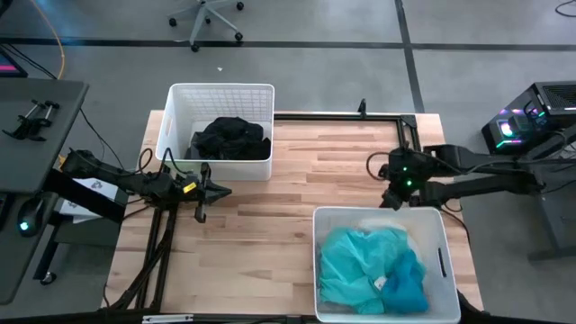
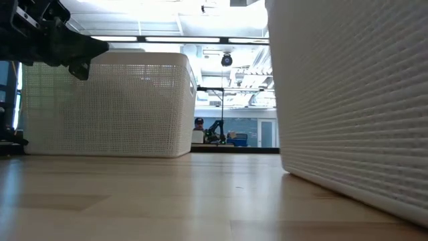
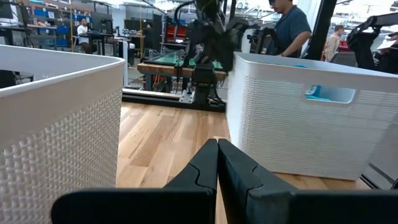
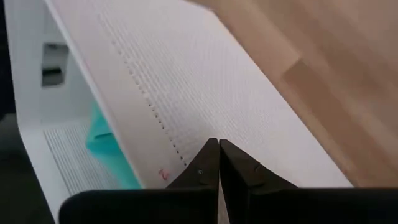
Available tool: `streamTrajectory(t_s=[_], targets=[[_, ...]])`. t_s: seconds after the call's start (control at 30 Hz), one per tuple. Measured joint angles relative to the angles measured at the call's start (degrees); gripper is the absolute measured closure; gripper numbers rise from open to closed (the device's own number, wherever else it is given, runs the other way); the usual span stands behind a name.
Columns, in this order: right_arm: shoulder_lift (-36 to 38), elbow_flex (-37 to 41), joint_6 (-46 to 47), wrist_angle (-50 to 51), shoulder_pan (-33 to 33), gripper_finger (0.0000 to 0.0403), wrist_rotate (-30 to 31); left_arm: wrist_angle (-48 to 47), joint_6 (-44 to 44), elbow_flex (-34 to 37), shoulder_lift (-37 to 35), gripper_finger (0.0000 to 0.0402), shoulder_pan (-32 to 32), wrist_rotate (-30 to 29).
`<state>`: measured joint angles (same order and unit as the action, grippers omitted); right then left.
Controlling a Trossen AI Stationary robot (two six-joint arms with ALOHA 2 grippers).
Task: Sort clothes
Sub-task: Adjust the bottom white bin, then return to Home Position
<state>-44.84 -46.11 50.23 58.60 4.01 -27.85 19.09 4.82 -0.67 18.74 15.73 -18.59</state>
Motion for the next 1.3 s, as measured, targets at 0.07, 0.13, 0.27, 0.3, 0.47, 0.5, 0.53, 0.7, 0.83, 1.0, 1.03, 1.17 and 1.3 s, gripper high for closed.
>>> streamTrajectory(t_s=[0.07, 0.13, 0.27, 0.3, 0.47, 0.5, 0.53, 0.7, 0.83, 1.0, 1.03, 1.17, 1.3], targets=[[-0.57, 0.00, 0.15, 0.29, -2.08, 0.0403, -0.50, 0.00, 0.02, 0.00, 0.00, 0.0402, 0.00, 0.00], [-1.04, 0.00, 0.98, 0.29, -4.30, 0.0403, -0.01, 0.00, 0.00, 0.00, 0.00, 0.0402, 0.00, -0.01], [-1.46, 0.00, 2.41, 0.27, -8.53, 0.0403, 2.25, 0.00, 0.00, 0.00, 0.00, 0.0401, 0.00, 0.00], [-1.60, 0.00, 2.43, 0.27, -9.35, 0.0403, 2.81, 0.00, 0.02, 0.00, 0.00, 0.0402, 0.00, 0.00], [-1.61, -0.69, 2.17, 0.83, -10.88, 0.0403, 6.38, 0.37, 2.95, 0.00, 0.00, 0.0401, 0.00, 0.00], [-1.61, -1.42, 1.91, 1.21, -10.88, 0.0403, 7.08, 0.69, 4.80, 0.02, -0.01, 0.0402, 0.00, -0.01], [-1.65, -2.49, 1.78, 1.90, -10.82, 0.0403, 8.26, 0.91, 6.88, 0.02, -0.02, 0.0402, 0.00, 0.00], [-1.18, -9.00, -4.26, 3.94, -10.85, 0.0403, 15.24, 1.88, 16.80, 0.02, -0.02, 0.0401, 0.00, -0.02], [3.04, -13.17, -14.31, 0.04, -10.80, 0.0403, 23.91, 1.81, 20.84, 0.02, -0.02, 0.0402, 0.00, -0.02], [15.88, -10.69, -22.12, -9.29, -10.36, 0.0403, 32.85, 1.81, 21.57, 0.02, 0.00, 0.0401, 0.00, -0.02], [18.92, -9.12, -23.32, -12.00, -10.35, 0.0403, 33.96, 1.78, 21.57, 0.02, 0.00, 0.0402, 0.00, -0.02], [29.00, -1.60, -30.33, -22.05, -10.33, 0.0403, 35.11, 1.70, 21.57, 0.02, 0.00, 0.0402, 0.00, -0.02], [33.43, 5.17, -36.14, -22.72, -10.33, 0.0403, 39.52, 1.73, 21.59, 0.02, 0.00, 0.0402, 0.00, -0.02]])
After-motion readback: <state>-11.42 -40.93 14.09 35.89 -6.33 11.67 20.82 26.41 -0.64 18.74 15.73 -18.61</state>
